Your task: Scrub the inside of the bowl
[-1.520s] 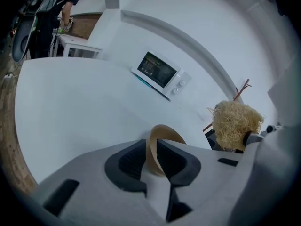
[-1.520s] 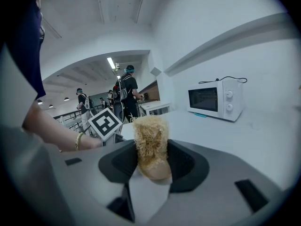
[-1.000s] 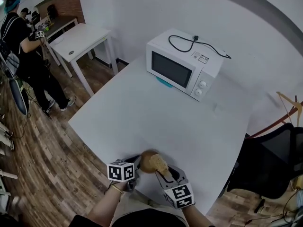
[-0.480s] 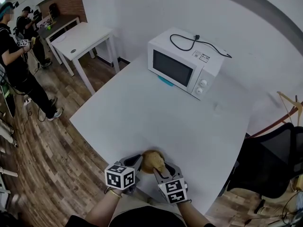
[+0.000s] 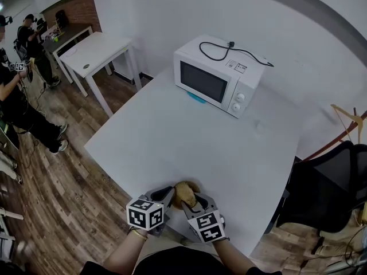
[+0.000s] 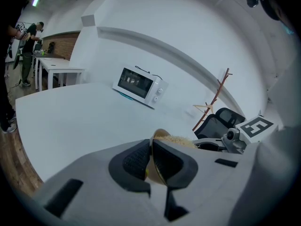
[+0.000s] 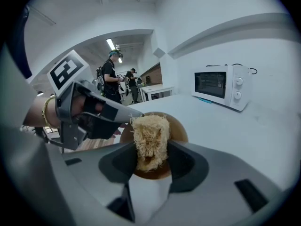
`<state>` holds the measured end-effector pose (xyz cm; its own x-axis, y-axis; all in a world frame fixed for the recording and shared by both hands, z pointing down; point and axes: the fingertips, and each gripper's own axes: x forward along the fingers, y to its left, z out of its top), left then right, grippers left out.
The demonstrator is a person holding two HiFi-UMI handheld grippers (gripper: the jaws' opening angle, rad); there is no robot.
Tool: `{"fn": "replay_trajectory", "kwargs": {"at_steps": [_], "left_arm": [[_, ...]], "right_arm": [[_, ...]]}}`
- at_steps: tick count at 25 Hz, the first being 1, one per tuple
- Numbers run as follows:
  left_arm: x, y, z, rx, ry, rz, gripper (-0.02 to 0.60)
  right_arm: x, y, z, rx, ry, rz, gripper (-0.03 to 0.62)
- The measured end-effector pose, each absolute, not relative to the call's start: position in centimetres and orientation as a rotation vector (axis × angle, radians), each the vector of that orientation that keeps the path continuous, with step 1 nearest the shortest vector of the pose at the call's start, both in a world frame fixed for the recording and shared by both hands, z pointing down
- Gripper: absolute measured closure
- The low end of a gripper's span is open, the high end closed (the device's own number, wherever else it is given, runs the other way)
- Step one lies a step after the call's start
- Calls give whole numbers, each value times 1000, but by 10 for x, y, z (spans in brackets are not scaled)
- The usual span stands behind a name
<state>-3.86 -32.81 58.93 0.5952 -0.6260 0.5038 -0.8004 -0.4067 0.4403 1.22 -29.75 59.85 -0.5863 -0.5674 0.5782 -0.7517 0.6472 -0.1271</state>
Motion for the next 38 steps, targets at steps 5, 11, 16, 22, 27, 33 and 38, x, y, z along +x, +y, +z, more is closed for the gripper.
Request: {"fn": "replay_trajectory", "kwargs": {"at_steps": [5,11,16,22,27,33,38], "left_arm": [[-38,-326,582,2168,-1123,321,551],[-42,-327,576,2176,-1163,312,551],[-43,-321,576,2173,-1167,299,551],[-38,-315,578,2174,-1149,294,551],[-36,-311,579,2170,-1142,299,551],[-34,-313,580,2183,-1128,326,551],[-36,-316,581,2181,-1142,332,551]], "right_arm": [[3,-288,595,955,-2397,488,414],[-4,-272,593,869,-2408,440,416],[9,-269,592,861,-2370,376,416],[30,-275,597,925,-2317,395,416],[34,-281,591,967,-2330,401,416],[20,-281,590,948,-2355,415,416],[7,-277,591,880,-2356,370,416]]}}
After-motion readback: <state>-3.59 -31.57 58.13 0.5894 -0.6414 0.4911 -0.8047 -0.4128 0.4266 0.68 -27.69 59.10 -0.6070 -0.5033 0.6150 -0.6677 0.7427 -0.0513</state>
